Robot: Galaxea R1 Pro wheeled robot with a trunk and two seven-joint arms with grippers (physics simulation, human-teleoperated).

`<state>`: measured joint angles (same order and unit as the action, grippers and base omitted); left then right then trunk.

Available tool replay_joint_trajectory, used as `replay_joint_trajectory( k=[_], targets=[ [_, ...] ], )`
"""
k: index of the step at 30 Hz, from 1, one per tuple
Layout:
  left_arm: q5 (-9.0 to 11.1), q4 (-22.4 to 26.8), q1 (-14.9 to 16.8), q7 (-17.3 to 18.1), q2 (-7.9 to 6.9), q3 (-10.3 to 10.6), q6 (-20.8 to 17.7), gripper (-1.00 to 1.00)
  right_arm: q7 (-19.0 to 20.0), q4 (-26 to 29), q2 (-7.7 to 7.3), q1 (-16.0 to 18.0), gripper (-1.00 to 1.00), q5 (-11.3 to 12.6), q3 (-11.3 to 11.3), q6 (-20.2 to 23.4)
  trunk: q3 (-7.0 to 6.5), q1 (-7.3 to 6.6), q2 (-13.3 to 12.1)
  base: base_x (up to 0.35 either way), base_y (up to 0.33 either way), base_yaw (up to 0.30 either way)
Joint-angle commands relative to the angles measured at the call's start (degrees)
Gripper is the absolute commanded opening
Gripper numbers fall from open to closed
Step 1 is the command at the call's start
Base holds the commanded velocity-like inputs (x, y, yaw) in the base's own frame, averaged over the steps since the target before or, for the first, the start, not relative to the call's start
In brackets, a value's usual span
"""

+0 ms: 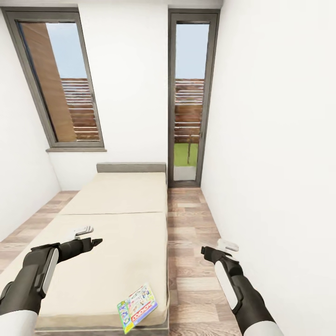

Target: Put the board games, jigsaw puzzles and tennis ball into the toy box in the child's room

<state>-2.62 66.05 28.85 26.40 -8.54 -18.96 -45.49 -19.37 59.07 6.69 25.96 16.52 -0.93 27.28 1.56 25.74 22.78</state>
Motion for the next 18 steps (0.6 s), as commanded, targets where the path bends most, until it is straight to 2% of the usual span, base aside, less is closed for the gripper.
replay_joint_trajectory(
  k=[1, 18],
  targets=[
    [-0.3, 0.0, 0.1, 0.4, 0.01, -0.1, -0.3, 1.0, -0.5, 0.1, -0.01, 0.1, 1.0, 0.6, -0.1, 0.1, 0.14, 0.04, 0.1, 0.006, 0.052, -0.003],
    [-0.2, 0.0, 0.1, 0.4, 0.23, -0.3, -1.0, 1.0, -0.5, 0.1, -0.01, 0.1, 1.0, 0.5, -0.2, 0.1, 0.14, 0.04, 0.1, 0.001, 0.011, -0.001]
  ],
)
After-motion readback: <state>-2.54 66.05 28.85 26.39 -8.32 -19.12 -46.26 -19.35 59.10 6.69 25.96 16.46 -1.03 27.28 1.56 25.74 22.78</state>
